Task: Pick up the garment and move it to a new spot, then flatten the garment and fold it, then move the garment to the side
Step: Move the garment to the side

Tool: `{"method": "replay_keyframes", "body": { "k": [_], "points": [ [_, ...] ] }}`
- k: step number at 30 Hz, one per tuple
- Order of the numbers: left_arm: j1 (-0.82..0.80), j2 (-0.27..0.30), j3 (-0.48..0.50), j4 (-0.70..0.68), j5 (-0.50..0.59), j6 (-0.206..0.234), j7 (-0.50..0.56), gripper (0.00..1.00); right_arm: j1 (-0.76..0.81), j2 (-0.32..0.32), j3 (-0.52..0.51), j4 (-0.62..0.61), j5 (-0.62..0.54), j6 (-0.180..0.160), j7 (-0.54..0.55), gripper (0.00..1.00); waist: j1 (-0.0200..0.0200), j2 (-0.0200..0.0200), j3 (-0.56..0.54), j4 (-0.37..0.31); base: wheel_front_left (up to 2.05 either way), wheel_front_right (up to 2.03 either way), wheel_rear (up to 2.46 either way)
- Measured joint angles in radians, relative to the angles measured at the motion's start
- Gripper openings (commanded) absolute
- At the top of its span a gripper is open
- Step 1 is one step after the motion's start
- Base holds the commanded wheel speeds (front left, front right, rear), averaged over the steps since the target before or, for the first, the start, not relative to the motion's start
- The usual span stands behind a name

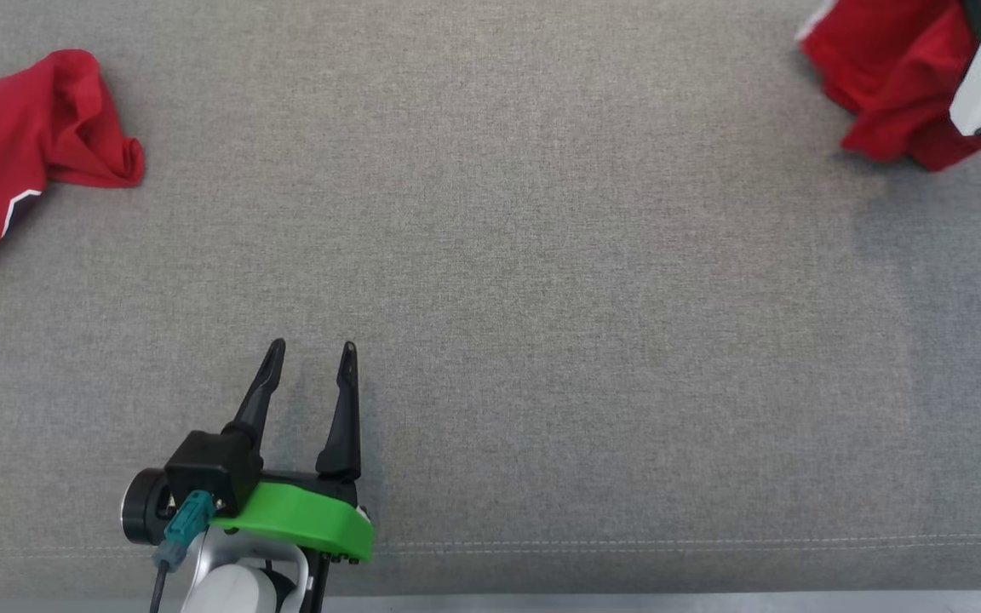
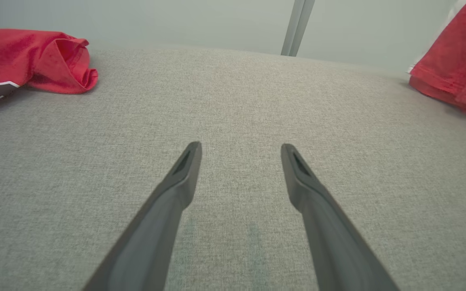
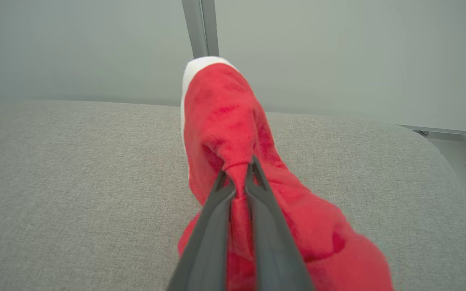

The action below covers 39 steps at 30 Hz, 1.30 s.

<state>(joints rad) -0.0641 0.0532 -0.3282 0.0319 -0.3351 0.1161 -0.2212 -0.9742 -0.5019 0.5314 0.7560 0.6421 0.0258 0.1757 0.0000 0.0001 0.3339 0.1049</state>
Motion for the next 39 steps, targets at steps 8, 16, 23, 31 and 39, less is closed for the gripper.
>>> {"method": "replay_keyframes", "body": {
  "k": [8,16,23,31,39],
  "points": [
    [-0.009,0.001,-0.001,0.002,0.006,0.000,0.000,1.00,-0.041,-0.031,-0.015,0.036,-0.002,-0.021,0.001,0.00,0.0000,0.0000,0.017,-0.007,0.00,0.00,0.00],
    [-0.017,0.008,-0.007,0.002,0.016,0.000,0.001,1.00,-0.067,-0.072,-0.054,0.082,0.001,-0.047,0.001,0.00,0.0000,0.0000,0.044,-0.014,0.00,0.00,0.00],
    [-0.028,0.023,-0.014,-0.009,0.034,0.000,0.016,1.00,-0.107,-0.134,-0.030,0.106,-0.054,-0.072,-0.001,0.00,-0.0001,0.0000,0.075,-0.011,0.00,0.00,0.00],
    [-0.037,0.027,-0.026,-0.019,0.042,0.000,0.027,1.00,-0.124,-0.152,-0.019,0.146,-0.095,-0.099,-0.028,0.00,0.0000,0.0000,0.119,-0.007,0.00,0.00,0.00],
    [-0.048,0.026,-0.023,-0.004,0.045,0.000,0.025,1.00,-0.125,-0.089,-0.046,0.156,-0.069,-0.105,-0.101,0.00,0.0000,0.0000,0.133,-0.006,0.00,0.00,0.00]
  ]
}}
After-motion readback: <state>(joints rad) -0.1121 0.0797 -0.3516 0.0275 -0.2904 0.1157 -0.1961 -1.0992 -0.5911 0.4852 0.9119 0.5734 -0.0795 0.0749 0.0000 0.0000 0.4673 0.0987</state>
